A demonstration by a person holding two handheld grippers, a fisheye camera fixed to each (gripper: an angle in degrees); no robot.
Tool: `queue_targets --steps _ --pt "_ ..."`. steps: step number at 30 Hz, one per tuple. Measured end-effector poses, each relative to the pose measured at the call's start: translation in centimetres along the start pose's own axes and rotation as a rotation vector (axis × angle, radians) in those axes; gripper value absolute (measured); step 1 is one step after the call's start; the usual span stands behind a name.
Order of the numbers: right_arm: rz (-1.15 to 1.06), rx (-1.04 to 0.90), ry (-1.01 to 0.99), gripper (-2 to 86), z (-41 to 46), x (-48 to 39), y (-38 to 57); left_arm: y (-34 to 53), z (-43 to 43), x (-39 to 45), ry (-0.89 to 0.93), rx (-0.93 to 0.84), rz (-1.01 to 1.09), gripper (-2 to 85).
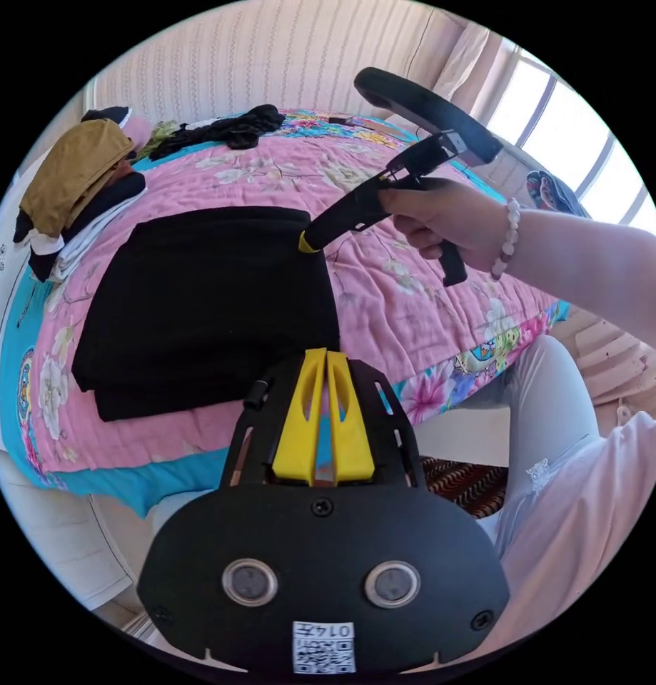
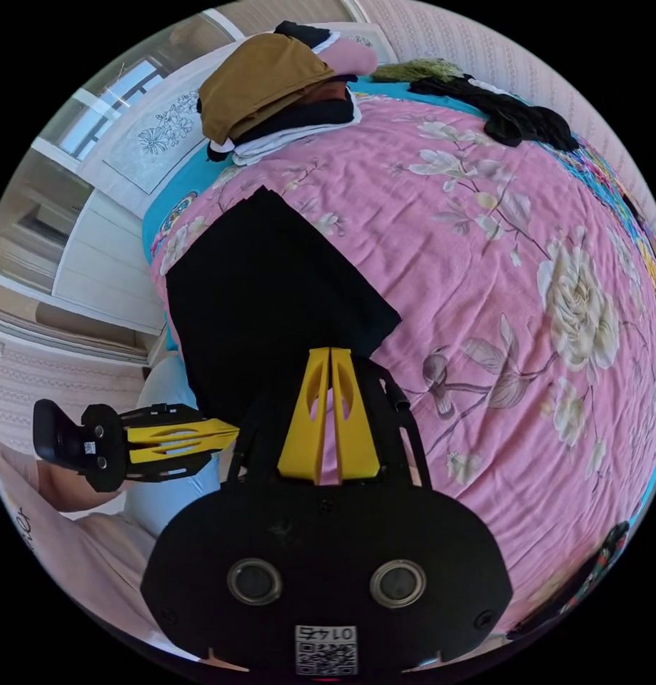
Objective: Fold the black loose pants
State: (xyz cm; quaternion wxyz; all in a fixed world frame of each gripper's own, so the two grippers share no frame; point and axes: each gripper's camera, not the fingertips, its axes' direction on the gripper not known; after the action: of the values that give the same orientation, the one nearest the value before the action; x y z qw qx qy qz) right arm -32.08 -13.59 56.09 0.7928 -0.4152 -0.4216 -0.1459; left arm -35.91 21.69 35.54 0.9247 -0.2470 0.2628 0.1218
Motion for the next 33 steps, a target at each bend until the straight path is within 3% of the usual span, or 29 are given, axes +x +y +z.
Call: queue_targets --steps 9,14,18,28,33 --pt "0.011 0.062 0.003 -0.4 -1.9 1.8 2.8 -0.7 -0.6 1.5 0.042 0.035 -0.034 -0.5" --pt "-0.006 0.136 -0.037 -0.4 -4.0 2.8 5.1 -2.9 -1.2 1.5 -0.127 0.137 -0.064 4.2" --pt "0.002 0.080 0.010 -0.4 -3.2 3.7 5.8 -4.1 2.4 0.3 -0.103 0.005 -0.079 1.6" --pt "0.126 0.066 -0.007 -0.3 -4.0 9.7 9.2 -5.8 3.5 -0.1 -0.032 0.001 -0.073 -0.9" --pt "0.241 0.210 -0.079 0.3 -7.6 13.1 13.2 -6.3 2.0 -2.5 0.064 0.069 -0.179 0.5"
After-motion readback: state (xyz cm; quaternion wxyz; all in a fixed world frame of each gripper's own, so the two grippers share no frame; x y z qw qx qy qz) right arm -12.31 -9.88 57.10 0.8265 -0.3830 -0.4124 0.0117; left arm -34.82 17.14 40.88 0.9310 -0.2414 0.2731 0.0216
